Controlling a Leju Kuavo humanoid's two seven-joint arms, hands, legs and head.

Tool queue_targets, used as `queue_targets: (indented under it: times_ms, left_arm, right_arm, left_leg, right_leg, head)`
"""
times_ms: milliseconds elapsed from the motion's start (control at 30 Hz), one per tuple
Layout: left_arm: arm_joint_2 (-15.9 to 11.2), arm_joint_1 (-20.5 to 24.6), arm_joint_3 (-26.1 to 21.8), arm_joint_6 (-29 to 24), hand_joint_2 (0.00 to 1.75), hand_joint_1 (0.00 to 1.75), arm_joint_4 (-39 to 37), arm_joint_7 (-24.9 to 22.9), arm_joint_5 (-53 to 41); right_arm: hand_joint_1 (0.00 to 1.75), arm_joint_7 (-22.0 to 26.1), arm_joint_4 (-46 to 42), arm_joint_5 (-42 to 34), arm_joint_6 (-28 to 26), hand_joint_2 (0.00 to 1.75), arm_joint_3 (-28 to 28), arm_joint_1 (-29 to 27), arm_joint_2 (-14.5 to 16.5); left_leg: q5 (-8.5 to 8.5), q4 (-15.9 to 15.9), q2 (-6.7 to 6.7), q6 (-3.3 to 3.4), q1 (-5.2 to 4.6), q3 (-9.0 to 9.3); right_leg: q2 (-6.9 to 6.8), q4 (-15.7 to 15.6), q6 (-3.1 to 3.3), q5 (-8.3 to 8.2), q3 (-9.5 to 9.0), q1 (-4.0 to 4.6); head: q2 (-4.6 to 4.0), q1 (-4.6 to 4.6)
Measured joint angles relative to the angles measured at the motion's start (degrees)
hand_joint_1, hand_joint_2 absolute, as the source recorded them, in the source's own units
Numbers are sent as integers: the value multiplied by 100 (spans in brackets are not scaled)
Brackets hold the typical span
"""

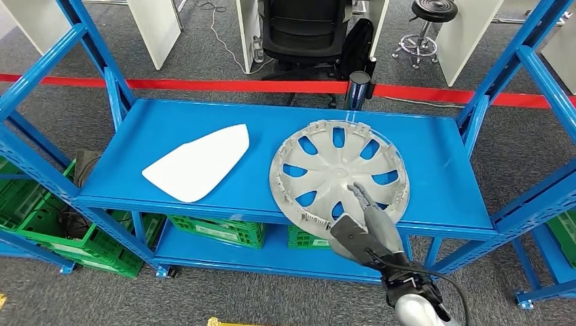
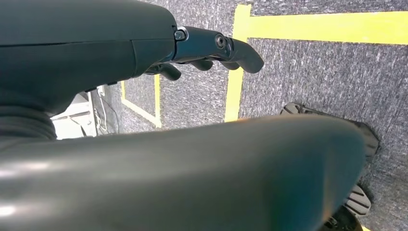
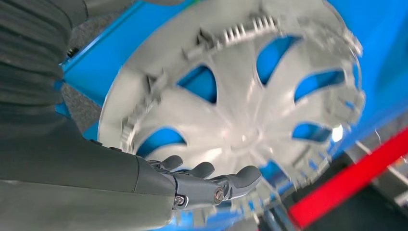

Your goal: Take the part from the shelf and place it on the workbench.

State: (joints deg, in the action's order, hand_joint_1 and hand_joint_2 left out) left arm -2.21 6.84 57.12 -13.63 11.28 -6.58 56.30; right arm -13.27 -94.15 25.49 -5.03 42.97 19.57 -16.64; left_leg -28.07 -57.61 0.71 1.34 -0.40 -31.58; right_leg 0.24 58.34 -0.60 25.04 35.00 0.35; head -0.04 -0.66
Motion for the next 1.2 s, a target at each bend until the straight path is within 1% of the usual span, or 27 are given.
queue_targets:
  times_ms: [200, 467, 667, 967, 1200]
  left_arm:
    - [0, 0, 42, 1, 0, 0, 0, -2, -18]
    - [0, -1, 72, 8, 0, 0, 0, -2, -24]
    - [0, 0, 79, 13, 0, 0, 0, -5, -36]
    - [0, 2, 89, 31, 0, 0, 0, -2, -30]
    - [1, 0, 132, 43, 0, 0, 0, 0, -24]
  right_arm:
    - [0, 20, 303, -11, 46, 175, 161, 44, 122]
    - [0, 36, 528, -8, 68, 175, 282, 113, 191]
    - [0, -21, 693, 178, 243, 175, 388, 220, 221]
    - [0, -253, 928, 760, 558, 175, 616, 394, 233]
    - [0, -495, 1146, 1867, 649, 175, 763, 485, 227]
  left_leg:
    - [0, 0, 0, 0, 0, 1]
    - [0, 0, 0, 0, 0, 2]
    - [0, 0, -1, 0, 0, 8]
    - [-2, 0, -7, -2, -1, 35]
    - [-1, 0, -8, -1, -1, 48]
  right_leg:
    - [0, 0, 0, 0, 0, 0]
    - [0, 0, 0, 0, 0, 0]
    - [1, -1, 0, 0, -5, 0]
    - [2, -4, 0, 0, -30, 0]
    - [1, -6, -1, -1, -45, 0]
  head:
    - [0, 1]
    - [0, -2]
    - [0, -1]
    - [0, -6]
    - [0, -4]
